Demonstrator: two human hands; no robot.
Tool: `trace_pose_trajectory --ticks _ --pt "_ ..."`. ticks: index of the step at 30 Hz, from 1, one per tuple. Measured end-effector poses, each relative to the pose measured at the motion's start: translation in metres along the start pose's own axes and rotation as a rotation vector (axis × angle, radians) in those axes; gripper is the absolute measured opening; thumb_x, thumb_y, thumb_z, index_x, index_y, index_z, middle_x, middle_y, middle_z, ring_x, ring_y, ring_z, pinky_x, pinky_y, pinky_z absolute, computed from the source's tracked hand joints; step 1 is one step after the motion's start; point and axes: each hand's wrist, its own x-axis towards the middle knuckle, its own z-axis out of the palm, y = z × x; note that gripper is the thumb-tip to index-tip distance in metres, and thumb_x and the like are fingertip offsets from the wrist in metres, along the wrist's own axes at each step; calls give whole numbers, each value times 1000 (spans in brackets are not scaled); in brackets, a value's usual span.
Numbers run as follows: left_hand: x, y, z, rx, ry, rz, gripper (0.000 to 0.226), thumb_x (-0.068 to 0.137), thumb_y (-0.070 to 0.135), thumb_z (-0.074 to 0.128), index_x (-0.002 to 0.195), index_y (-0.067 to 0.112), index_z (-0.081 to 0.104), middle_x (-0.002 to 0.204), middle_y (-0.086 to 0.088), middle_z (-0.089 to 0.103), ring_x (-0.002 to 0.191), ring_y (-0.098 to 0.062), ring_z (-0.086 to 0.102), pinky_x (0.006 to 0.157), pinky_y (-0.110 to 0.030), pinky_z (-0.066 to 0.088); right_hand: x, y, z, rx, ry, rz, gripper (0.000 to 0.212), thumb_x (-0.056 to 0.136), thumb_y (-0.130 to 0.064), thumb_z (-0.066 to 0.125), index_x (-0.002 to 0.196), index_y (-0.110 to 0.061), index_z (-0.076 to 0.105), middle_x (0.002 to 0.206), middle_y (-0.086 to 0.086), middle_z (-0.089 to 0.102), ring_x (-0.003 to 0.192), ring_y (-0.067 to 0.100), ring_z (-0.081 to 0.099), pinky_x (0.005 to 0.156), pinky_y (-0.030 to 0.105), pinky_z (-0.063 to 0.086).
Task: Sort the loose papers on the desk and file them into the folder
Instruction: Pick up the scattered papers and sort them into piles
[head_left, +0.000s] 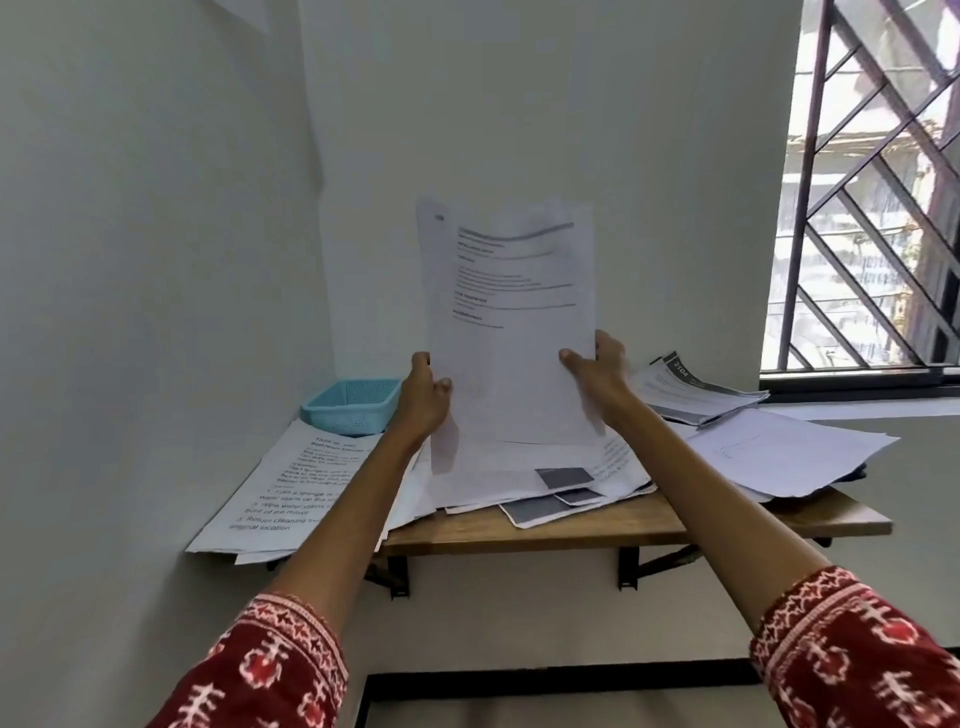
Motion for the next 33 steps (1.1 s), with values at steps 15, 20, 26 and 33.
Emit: trace_pose_trajectory --ticks 15,20,26,33 --pt "33 8 -6 -141 296 202 30 97 10 45 122 -4 36 127 -18 53 95 -16 53 76 -21 45 13 -5 36 59 88 -142 30 89 -21 63 114 -6 54 106 8 62 95 24 60 75 29 46" --pt "38 17 -10 -195 303 239 32 97 11 45 124 -2 34 128 -15 53 95 -14 52 78 -22 48 22 -20 31 50 109 -214 29 90 -27 62 109 -8 51 101 3 60 92 22 59 77 36 51" --pt "4 -53 30 -153 251 78 43 95 14 50 133 0 35 135 -15 47 122 -28 47 101 -31 39 -12 50 40 -39 5 -52 39 90 -29 63 118 -6 51 114 13 59 100 26 57 81 36 50" --pt "20 -50 28 -146 175 -21 36 95 7 45 130 0 37 136 -18 45 127 -33 42 107 -45 35 -5 39 37 -130 15 -103 28 92 -21 59 113 -5 52 109 10 60 95 24 56 77 32 46"
